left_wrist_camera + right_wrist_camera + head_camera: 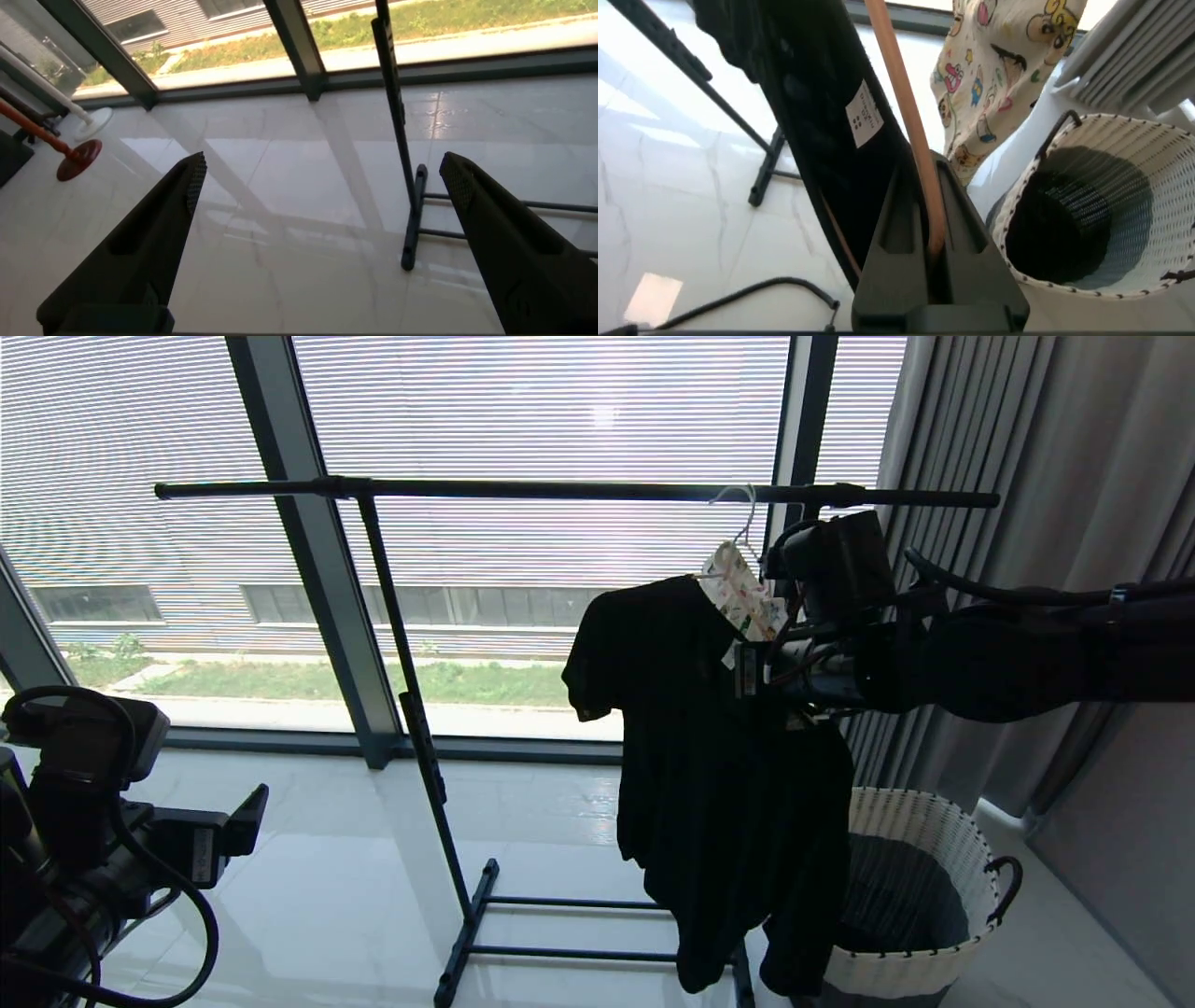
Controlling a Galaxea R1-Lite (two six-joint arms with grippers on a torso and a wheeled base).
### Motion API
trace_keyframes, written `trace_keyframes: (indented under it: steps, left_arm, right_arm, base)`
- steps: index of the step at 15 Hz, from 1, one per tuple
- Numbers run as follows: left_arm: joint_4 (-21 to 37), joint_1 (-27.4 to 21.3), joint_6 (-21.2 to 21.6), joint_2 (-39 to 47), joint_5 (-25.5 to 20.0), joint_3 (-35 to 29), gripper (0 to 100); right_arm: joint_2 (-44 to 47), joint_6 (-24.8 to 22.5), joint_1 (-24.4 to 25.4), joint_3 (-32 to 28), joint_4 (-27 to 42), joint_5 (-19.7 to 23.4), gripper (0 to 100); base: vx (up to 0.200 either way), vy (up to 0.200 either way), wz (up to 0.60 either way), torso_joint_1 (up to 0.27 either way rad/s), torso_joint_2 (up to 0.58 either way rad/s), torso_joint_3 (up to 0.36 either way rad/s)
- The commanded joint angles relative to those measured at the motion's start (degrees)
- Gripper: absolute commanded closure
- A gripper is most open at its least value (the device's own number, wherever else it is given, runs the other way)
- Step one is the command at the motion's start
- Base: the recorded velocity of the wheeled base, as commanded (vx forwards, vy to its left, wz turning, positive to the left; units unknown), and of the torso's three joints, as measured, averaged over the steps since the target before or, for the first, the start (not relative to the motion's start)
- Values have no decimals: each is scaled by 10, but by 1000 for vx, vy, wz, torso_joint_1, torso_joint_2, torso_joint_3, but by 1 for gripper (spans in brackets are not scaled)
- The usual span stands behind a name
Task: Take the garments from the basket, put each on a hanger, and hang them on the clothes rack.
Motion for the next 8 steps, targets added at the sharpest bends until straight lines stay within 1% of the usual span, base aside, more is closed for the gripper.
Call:
trace_keyframes:
  steps: [1, 4, 8]
  left_arm:
    - [0, -3, 0, 0, 0, 0, 0]
    - [0, -4, 1, 0, 0, 6, 0]
    - [0, -8, 1, -3, 0, 12, 0]
  right_arm:
    - [13, 0, -1, -16, 3, -13, 100]
    - [11, -3, -1, -19, 3, -43, 100]
    - [-4, -6, 5, -18, 3, -66, 100]
  base:
    - [200, 0, 0, -12, 2, 12]
    - [200, 0, 0, 2, 4, 1]
    - [200, 0, 0, 2, 1, -1]
